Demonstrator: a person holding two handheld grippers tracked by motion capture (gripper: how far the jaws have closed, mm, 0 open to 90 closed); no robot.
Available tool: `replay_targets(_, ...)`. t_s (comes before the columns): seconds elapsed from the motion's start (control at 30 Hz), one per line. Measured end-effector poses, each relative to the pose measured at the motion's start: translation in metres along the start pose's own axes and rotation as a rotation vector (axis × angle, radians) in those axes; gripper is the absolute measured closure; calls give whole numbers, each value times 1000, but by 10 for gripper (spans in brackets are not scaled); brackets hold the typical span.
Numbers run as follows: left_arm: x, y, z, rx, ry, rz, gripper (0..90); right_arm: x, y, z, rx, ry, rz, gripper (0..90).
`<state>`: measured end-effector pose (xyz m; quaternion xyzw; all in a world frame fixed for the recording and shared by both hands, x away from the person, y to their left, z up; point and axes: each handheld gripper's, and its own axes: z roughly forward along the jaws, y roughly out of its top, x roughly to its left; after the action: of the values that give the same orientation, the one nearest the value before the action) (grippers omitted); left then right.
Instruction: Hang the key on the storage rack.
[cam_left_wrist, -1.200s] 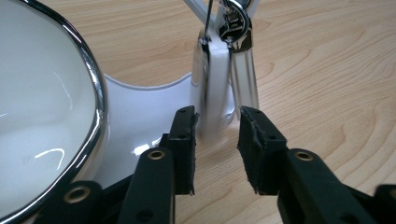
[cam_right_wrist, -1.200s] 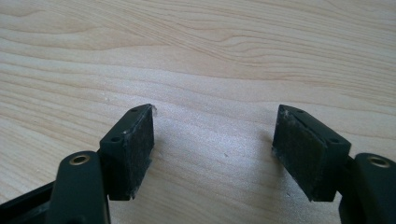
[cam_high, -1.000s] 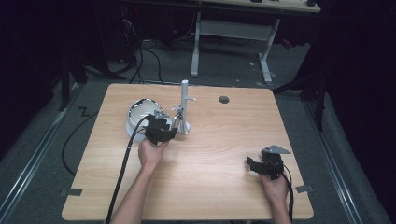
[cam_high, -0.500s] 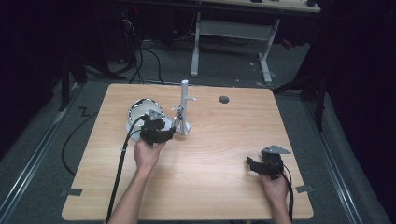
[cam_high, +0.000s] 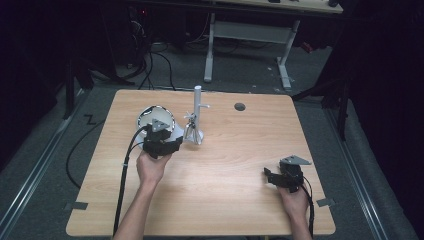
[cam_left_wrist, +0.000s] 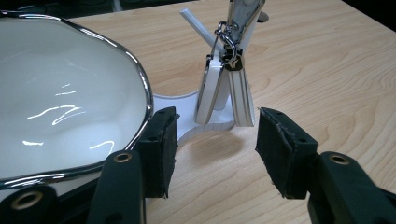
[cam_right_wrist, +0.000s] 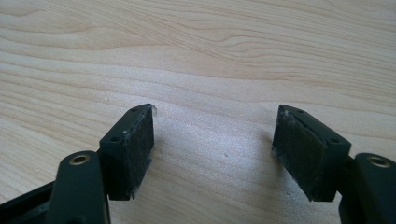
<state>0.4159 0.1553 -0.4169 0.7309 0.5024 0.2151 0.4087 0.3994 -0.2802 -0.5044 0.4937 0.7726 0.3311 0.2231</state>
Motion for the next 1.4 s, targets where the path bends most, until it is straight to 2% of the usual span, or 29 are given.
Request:
replay_targets(0.23,4,-5,-10,-21,5,-18,477,0,0,0,0,0,0,294)
replay_targets(0.57,5,-8,-19,-30,0,-23,475,0,0,0,0,0,0,293)
replay_targets(0.9,6,-9,-29,-43,8,-22,470,0,0,0,0,0,0,294)
replay_targets(1.1,4,-10,-34,-46,15,-7,468,0,0,0,1,0,1,294)
replay_targets(1.4,7,-15,-42,-66,15,-28,468,0,0,0,1,0,1,294)
